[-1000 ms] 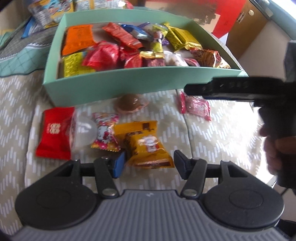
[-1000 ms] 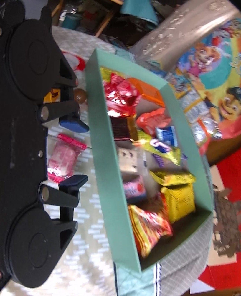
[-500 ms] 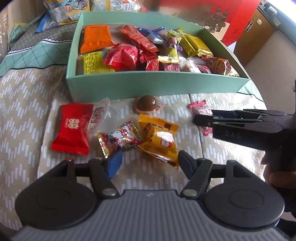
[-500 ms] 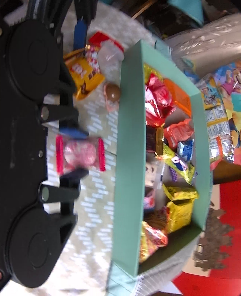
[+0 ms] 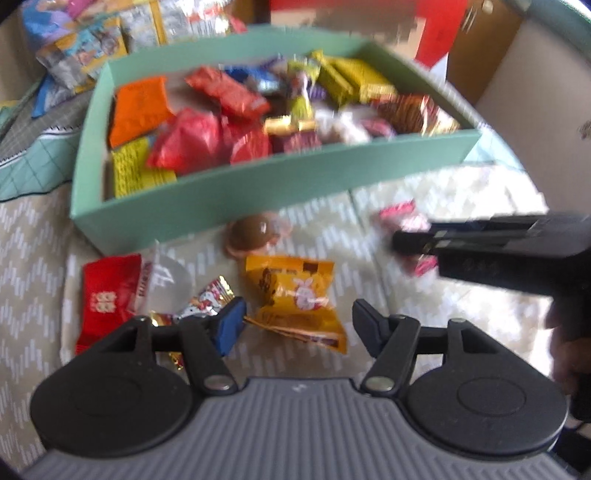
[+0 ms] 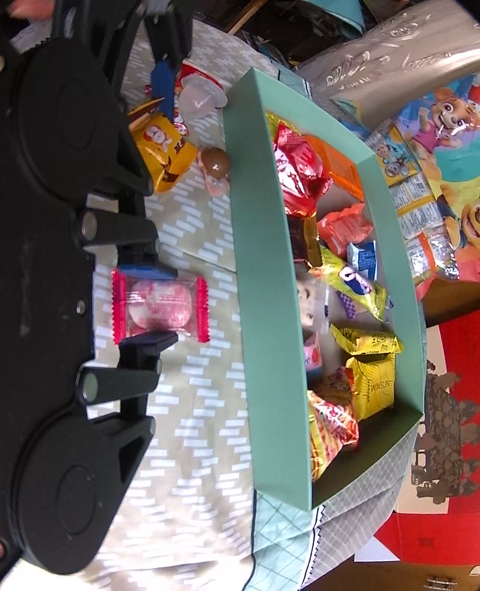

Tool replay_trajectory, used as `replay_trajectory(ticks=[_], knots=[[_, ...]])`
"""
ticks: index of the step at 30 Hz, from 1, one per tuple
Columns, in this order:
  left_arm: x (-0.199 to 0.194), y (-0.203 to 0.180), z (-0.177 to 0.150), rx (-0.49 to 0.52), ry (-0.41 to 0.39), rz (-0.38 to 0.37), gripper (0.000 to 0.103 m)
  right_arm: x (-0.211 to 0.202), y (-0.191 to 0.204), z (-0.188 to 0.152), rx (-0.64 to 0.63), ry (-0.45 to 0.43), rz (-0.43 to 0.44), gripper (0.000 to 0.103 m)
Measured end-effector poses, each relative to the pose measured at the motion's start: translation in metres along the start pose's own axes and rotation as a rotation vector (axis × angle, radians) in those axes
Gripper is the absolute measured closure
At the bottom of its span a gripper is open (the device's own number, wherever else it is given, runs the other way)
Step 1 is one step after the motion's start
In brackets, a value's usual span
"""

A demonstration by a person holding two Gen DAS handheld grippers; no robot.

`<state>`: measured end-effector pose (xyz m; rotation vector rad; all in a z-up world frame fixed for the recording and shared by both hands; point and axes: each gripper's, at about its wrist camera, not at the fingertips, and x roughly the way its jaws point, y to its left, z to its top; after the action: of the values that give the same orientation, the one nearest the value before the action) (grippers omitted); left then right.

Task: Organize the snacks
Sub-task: 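Carry yellow cookie pack and pink candy into the green box, open both grippers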

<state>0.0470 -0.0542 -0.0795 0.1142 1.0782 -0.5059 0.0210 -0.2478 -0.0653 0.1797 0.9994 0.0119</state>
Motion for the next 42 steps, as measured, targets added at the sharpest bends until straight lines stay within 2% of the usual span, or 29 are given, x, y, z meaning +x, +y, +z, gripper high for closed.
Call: replay_trajectory(ticks=[6, 7, 9, 10, 11, 13, 14, 21, 25, 31, 36, 42], knots=[[0.002, -0.005, 0.0, 0.014, -0.02, 0.023, 0.044, -0.002, 0.002, -0.002, 0.002, -0.007, -0.006, 0.074], [0.001, -0.005, 0.0, 0.012, -0.026, 0.032, 0.043, -0.002, 0.002, -0.002, 0.005, -0.006, -0.005, 0.074], [-0.001, -0.003, 0.0, -0.002, -0.037, 0.047, 0.028, -0.002, 0.0, -0.002, 0.014, -0.004, 0.001, 0.074], [-0.002, -0.002, 0.0, -0.01, -0.047, 0.051, 0.028, -0.002, 0.0, -0.002, 0.016, -0.004, 0.002, 0.074], [-0.001, -0.002, 0.001, -0.011, -0.049, 0.052, 0.03, -0.002, 0.0, -0.002, 0.017, -0.005, 0.002, 0.074], [0.0, -0.002, 0.004, -0.013, -0.048, 0.047, 0.042, -0.002, 0.001, -0.002, 0.015, -0.007, -0.004, 0.074], [0.002, -0.001, 0.005, -0.014, -0.045, 0.041, 0.062, -0.002, 0.001, -0.002, 0.017, -0.008, -0.005, 0.074], [-0.004, 0.001, 0.002, -0.044, -0.052, 0.027, 0.072, -0.015, -0.007, -0.006, 0.087, -0.018, 0.036, 0.074], [-0.022, 0.005, 0.003, -0.066, -0.072, -0.018, 0.072, -0.03, -0.01, 0.003, 0.115, -0.045, 0.073, 0.074], [-0.055, 0.013, 0.021, -0.09, -0.155, -0.052, 0.072, -0.052, -0.007, 0.028, 0.122, -0.109, 0.128, 0.074], [-0.064, 0.031, 0.061, -0.102, -0.225, -0.015, 0.072, -0.054, -0.011, 0.064, 0.127, -0.163, 0.128, 0.074], [-0.043, 0.055, 0.109, -0.127, -0.221, 0.021, 0.072, -0.031, -0.021, 0.11, 0.159, -0.177, 0.112, 0.074]])
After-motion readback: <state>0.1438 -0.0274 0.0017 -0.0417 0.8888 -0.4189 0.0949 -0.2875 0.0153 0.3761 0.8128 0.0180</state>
